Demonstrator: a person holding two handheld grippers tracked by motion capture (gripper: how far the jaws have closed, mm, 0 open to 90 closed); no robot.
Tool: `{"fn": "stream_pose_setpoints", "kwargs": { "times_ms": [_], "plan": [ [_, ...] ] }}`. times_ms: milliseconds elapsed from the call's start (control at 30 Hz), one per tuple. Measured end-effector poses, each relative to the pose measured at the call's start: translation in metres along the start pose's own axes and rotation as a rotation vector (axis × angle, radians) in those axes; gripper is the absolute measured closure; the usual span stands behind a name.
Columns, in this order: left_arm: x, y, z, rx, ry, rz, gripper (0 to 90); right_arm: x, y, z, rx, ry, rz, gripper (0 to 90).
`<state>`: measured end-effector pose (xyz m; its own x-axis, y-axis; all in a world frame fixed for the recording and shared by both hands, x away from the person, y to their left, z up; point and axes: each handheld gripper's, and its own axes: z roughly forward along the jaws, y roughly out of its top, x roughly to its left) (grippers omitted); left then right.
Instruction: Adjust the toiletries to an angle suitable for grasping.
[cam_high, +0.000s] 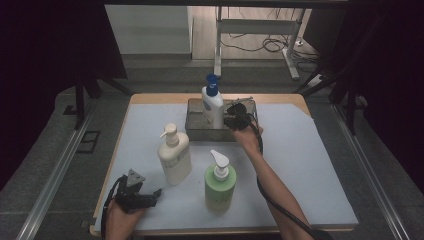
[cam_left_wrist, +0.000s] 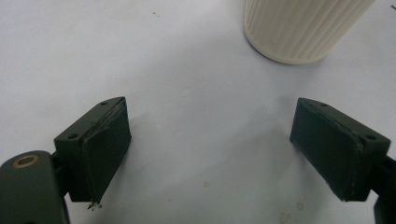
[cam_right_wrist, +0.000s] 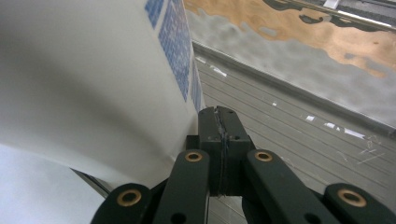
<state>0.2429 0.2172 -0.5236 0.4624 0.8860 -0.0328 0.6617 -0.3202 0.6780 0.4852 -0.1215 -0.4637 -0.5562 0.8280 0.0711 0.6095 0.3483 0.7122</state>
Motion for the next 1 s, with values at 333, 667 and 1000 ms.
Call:
{"fn": "stream_pose_setpoints", "kwargs": {
  "times_ms": [333,667,1000],
  "plan": [
    [0.000,0.000,0.000,0.000,0.000,0.000,12.2,0.006,0.003,0.003,0.008,-0.006,-0.010,88.7],
    [0.000,0.000,0.000,0.000,0.000,0.000,12.2,0.008,0.004,0.006,0.021,-0.011,-0.012,89.3],
    [0.000,0.000,0.000,0.000,0.000,0.000,12.2,0.013,0.007,0.008,0.023,-0.005,-0.022,89.3]
  ]
}}
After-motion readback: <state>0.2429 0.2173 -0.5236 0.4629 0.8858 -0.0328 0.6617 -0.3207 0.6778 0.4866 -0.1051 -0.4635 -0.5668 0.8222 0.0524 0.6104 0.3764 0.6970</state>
